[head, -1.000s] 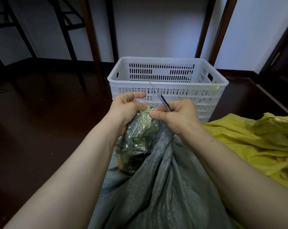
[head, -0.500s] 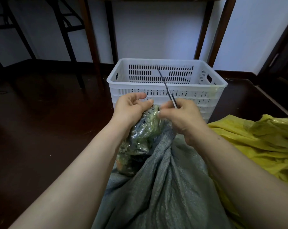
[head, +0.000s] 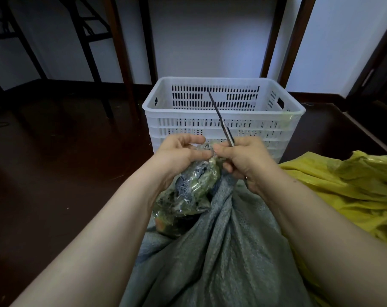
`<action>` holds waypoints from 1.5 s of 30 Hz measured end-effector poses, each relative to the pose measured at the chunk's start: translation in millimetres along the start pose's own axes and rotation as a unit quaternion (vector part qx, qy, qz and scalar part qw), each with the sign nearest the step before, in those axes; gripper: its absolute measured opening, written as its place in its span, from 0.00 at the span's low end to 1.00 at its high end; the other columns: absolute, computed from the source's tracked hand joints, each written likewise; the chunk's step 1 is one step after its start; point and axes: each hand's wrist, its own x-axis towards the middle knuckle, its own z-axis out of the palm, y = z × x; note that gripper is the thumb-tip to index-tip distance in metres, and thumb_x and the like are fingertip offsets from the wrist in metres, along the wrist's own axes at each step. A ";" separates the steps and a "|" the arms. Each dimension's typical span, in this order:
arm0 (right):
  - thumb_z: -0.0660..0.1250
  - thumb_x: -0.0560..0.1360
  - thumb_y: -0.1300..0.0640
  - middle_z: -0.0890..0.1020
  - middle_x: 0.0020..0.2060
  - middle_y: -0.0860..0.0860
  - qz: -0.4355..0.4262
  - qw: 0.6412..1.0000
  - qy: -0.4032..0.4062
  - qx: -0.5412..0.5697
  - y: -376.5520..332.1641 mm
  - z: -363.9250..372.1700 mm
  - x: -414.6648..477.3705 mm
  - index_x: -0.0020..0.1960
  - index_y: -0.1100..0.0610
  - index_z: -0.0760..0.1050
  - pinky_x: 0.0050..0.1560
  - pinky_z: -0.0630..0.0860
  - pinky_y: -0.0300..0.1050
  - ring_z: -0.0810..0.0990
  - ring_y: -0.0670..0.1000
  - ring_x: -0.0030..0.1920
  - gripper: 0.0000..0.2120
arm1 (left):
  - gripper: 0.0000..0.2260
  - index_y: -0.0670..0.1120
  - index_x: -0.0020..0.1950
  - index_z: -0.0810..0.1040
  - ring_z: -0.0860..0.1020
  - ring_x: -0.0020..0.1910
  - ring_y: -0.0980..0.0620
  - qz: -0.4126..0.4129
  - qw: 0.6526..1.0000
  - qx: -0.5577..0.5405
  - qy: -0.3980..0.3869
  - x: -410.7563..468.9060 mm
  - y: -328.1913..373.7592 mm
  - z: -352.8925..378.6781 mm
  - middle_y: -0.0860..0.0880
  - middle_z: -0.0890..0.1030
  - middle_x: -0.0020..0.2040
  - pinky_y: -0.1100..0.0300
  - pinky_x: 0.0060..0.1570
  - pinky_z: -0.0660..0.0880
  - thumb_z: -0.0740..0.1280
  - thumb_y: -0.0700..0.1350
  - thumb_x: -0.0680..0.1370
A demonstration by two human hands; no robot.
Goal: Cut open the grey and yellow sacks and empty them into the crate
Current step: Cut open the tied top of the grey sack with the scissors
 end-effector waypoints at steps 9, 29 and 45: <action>0.69 0.73 0.65 0.78 0.23 0.50 -0.040 0.995 -0.018 0.095 -0.7 -0.8 -2.6 0.36 0.63 0.74 0.17 0.61 0.33 0.65 0.41 0.16 0.08 | 0.07 0.49 0.39 0.78 0.79 0.37 0.47 0.032 0.974 0.061 0.218 25.2 -29.6 -17.5 0.46 0.81 0.40 0.54 0.42 0.77 0.70 0.37 0.72; 0.71 0.71 0.59 0.74 0.19 0.48 0.006 0.994 -0.043 0.100 -5.0 -4.0 -0.6 0.31 0.58 0.69 0.16 0.53 0.30 0.59 0.42 0.13 0.14 | 0.09 0.44 0.46 0.85 0.76 0.37 0.48 0.012 0.992 0.116 -0.056 -0.6 5.0 -10.9 0.46 0.84 0.41 0.57 0.41 0.71 0.76 0.46 0.68; 0.73 0.69 0.49 0.84 0.36 0.54 0.035 0.997 0.007 -0.068 -2.3 -35.8 1.7 0.35 0.60 0.79 0.16 0.55 0.31 0.59 0.43 0.14 0.14 | 0.20 0.43 0.37 0.85 0.75 0.40 0.43 -0.053 0.988 -0.078 0.122 16.3 -24.1 -40.7 0.39 0.82 0.40 0.56 0.37 0.71 0.54 0.28 0.69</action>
